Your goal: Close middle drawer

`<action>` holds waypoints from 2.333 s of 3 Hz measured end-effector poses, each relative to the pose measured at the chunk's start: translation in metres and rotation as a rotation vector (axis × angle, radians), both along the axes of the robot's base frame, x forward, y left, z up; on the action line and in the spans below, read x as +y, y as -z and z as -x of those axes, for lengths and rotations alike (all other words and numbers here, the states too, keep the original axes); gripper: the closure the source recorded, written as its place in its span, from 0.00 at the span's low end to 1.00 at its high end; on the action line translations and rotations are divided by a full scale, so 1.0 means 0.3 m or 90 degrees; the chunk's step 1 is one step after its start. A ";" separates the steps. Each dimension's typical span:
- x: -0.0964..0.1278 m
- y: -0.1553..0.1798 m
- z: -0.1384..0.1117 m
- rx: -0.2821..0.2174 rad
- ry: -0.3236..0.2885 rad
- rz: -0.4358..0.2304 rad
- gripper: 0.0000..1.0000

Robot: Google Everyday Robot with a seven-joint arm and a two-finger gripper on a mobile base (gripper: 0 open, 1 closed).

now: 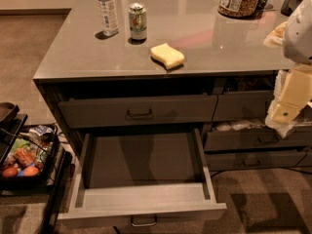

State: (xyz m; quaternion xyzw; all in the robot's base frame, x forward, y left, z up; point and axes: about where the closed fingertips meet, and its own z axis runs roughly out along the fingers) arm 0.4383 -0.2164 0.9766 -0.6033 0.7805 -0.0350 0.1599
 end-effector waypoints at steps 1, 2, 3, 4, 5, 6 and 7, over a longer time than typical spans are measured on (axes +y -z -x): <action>0.000 0.000 0.000 0.000 0.000 0.000 0.00; 0.015 0.010 0.037 -0.018 -0.031 0.014 0.00; 0.006 0.061 0.152 -0.060 -0.063 0.011 0.00; -0.053 0.207 0.238 -0.071 -0.060 -0.024 0.00; -0.102 0.396 0.238 -0.022 -0.070 -0.121 0.00; -0.101 0.393 0.238 -0.023 -0.070 -0.120 0.00; -0.091 0.452 0.235 -0.032 -0.106 -0.136 0.00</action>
Offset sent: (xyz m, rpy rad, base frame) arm -0.0355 0.0124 -0.0137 -0.0694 -0.0680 0.1497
